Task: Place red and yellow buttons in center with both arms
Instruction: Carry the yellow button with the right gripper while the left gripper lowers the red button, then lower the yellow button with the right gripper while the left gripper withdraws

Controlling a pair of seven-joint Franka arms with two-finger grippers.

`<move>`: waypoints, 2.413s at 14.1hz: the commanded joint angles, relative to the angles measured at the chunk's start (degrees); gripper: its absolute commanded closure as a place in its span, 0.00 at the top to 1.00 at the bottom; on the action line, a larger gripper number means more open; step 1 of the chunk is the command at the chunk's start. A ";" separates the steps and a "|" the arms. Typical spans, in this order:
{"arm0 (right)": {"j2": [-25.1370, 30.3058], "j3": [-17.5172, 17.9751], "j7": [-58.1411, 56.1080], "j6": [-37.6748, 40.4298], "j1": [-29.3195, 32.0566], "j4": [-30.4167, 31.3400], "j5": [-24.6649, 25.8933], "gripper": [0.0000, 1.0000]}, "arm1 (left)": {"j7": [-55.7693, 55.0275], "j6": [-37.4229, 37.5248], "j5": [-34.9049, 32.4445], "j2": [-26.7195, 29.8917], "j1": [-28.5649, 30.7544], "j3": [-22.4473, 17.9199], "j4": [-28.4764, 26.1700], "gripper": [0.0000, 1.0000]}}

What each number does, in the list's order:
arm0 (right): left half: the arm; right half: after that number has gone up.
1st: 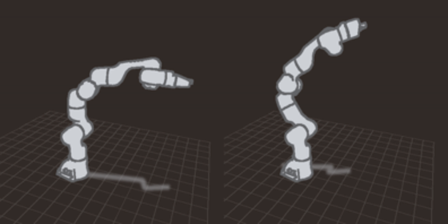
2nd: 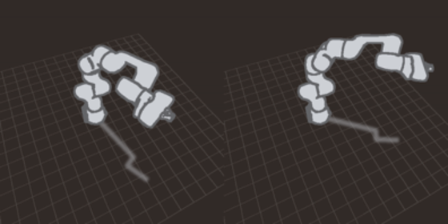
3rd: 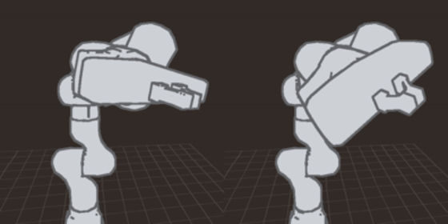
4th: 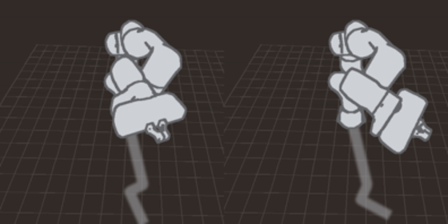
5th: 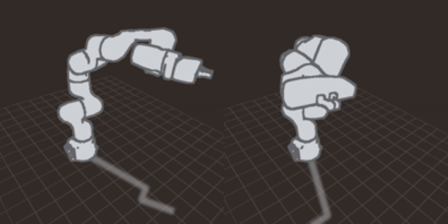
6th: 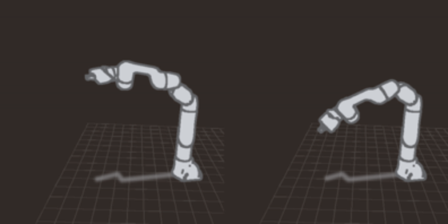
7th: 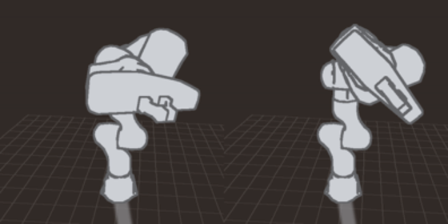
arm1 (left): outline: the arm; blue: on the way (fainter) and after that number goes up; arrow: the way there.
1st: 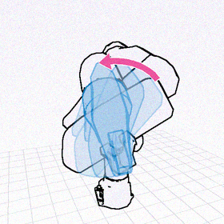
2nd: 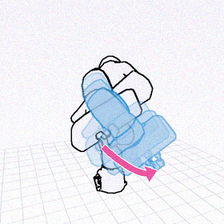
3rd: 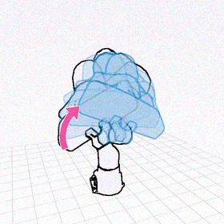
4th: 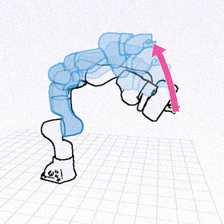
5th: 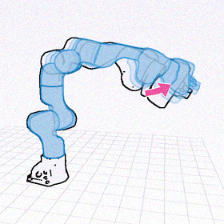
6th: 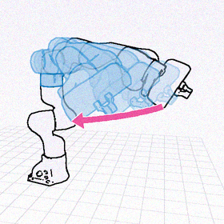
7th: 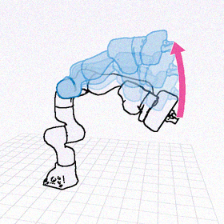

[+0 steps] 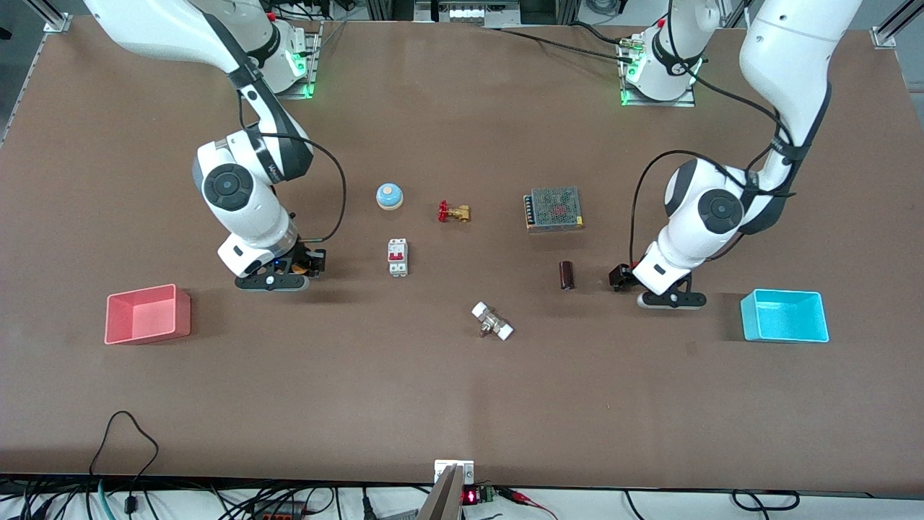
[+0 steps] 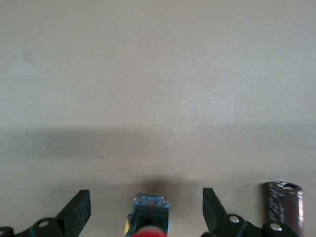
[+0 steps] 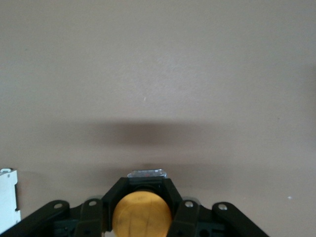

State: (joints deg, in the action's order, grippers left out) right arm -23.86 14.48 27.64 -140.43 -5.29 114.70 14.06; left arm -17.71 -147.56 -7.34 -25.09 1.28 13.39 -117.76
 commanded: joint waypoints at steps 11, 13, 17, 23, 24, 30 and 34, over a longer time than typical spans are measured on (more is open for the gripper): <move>-4.53 -0.24 1.89 -4.68 -0.95 0.18 2.64 0.27 | 12.68 54.64 -1.45 9.09 0.30 -0.20 35.48 1.00; -4.62 -0.24 1.89 -4.76 -0.95 0.09 2.64 0.30 | 16.37 55.98 -0.83 9.09 1.53 -0.38 36.72 1.00; -4.71 -0.24 1.89 -4.94 -0.95 0.09 2.64 0.31 | 21.04 55.55 4.07 10.40 4.16 -0.29 36.20 1.00; -4.53 -0.24 1.63 -4.85 -0.95 -0.35 2.64 0.98 | 29.31 42.63 7.60 24.91 -6.35 -14.32 16.25 1.00; -4.27 -0.24 1.28 -4.77 -0.86 -0.61 2.55 1.00 | 28.87 42.36 8.39 25.26 -6.55 -15.75 16.42 1.00; 3.80 0.46 -5.02 7.95 2.21 -5.70 -3.83 1.00 | 25.79 42.36 6.64 26.49 -2.07 -14.00 16.69 1.00; 11.97 -0.15 -21.46 21.22 7.13 -10.45 -13.09 1.00 | 25.00 42.18 6.64 25.97 -2.68 -13.74 16.86 1.00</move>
State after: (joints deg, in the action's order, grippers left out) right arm -16.22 14.12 12.23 -124.35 -0.81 104.89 3.14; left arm 8.14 -104.63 -0.43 0.28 -1.43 -1.22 -100.12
